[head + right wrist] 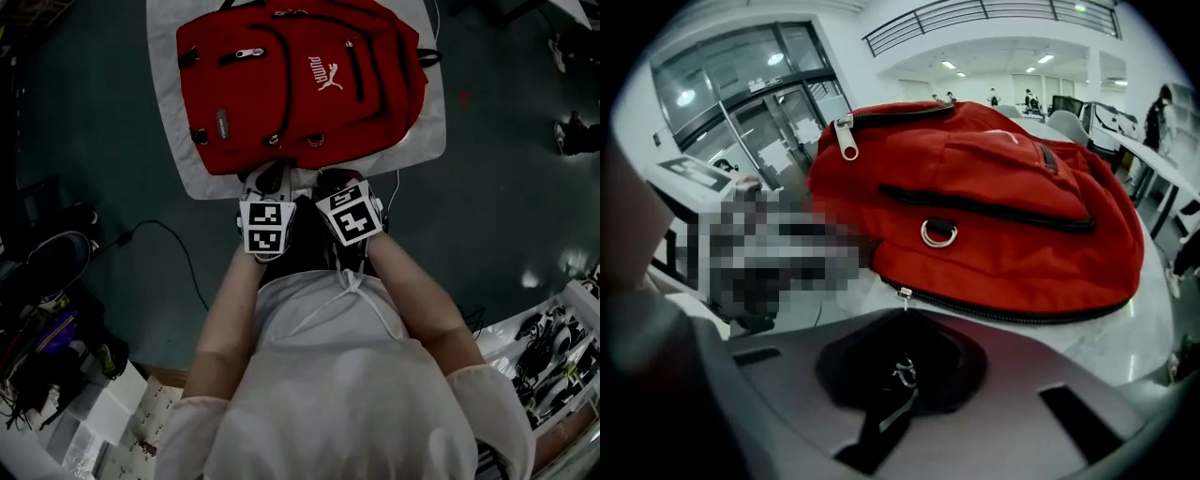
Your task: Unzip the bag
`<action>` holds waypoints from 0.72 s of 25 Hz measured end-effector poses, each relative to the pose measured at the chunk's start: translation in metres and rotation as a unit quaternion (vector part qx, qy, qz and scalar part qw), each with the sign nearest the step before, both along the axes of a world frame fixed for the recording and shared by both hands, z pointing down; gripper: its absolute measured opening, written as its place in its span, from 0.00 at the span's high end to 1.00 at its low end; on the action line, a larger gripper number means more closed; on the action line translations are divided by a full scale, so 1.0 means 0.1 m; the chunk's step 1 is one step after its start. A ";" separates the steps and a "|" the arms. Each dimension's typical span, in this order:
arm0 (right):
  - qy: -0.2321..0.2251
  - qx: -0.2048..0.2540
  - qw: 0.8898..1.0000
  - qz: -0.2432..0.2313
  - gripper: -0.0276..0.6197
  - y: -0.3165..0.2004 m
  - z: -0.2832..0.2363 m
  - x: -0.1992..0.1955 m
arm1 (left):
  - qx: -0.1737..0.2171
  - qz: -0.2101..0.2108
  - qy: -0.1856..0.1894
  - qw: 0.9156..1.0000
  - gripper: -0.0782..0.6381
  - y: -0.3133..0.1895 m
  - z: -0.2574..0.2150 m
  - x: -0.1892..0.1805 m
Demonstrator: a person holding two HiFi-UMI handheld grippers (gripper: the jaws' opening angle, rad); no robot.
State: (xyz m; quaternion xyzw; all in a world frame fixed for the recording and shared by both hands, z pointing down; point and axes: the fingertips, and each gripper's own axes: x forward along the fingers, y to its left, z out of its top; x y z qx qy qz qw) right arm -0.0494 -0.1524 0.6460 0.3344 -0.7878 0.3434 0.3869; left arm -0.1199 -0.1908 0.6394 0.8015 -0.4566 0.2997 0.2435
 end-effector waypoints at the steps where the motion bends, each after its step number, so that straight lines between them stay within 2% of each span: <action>1: 0.004 0.005 1.000 -0.009 0.91 -0.01 -0.01 0.03 | 0.001 0.001 -0.007 1.000 0.85 0.01 0.01 0.00; 3: 0.011 0.011 1.000 -0.023 0.91 -0.03 -0.01 0.12 | 0.007 0.001 -0.016 1.000 0.85 0.02 0.01 0.00; 11: 0.015 -0.001 1.000 -0.018 0.91 -0.03 0.00 0.40 | 0.012 0.004 -0.027 1.000 0.85 0.01 0.01 0.00; 18: 0.039 -0.006 0.999 -0.016 0.91 -0.11 0.05 0.86 | 0.015 0.001 -0.040 0.999 0.85 0.00 0.03 -0.01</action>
